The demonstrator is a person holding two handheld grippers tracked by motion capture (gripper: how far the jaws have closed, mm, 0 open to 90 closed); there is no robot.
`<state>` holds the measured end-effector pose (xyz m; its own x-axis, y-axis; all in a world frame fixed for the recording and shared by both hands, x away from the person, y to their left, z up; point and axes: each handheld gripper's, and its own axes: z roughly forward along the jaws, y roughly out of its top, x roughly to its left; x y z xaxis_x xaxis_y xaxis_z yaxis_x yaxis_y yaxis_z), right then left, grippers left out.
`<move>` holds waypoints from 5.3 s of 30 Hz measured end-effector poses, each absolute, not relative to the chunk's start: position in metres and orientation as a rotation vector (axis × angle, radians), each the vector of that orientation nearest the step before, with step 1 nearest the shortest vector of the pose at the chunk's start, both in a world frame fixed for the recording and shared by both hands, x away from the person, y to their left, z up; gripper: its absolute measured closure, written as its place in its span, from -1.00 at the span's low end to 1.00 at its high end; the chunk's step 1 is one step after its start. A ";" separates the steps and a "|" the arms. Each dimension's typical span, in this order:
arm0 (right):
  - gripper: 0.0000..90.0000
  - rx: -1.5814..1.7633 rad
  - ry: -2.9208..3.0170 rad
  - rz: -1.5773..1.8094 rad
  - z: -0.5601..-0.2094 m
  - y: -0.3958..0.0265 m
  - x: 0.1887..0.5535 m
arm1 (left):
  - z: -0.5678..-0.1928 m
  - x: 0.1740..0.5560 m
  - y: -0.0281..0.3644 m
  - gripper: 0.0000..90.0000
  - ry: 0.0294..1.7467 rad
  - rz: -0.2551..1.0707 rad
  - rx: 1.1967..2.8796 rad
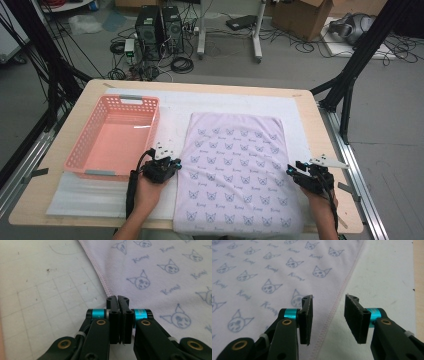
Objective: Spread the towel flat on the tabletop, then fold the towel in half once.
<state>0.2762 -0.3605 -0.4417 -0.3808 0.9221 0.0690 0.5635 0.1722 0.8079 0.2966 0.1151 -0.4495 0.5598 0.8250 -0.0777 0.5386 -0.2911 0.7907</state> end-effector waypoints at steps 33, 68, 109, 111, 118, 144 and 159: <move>-0.54 1.137 2.024 1.261 -0.429 -0.371 0.256 | -0.436 0.295 0.112 -0.63 0.839 0.335 1.738; -0.57 1.128 2.034 1.292 -0.424 -0.366 0.256 | -0.434 0.302 0.119 -0.63 0.889 0.324 1.718; -0.35 1.436 2.114 1.100 -0.438 -0.373 0.350 | -0.438 0.393 0.090 -0.26 1.209 0.388 1.917; -0.33 1.457 2.110 1.098 -0.437 -0.373 0.355 | -0.441 0.396 0.091 -0.26 1.229 0.400 1.919; -0.30 1.484 2.126 1.016 -0.438 -0.363 0.374 | -0.446 0.403 0.090 -0.24 1.266 0.434 1.913; 0.93 1.468 2.152 0.852 -0.433 -0.342 0.389 | -0.437 0.411 0.081 0.95 1.245 0.476 1.875; 0.93 1.458 1.912 1.106 -0.394 -0.352 0.397 | -0.389 0.428 0.093 0.95 1.266 0.496 1.683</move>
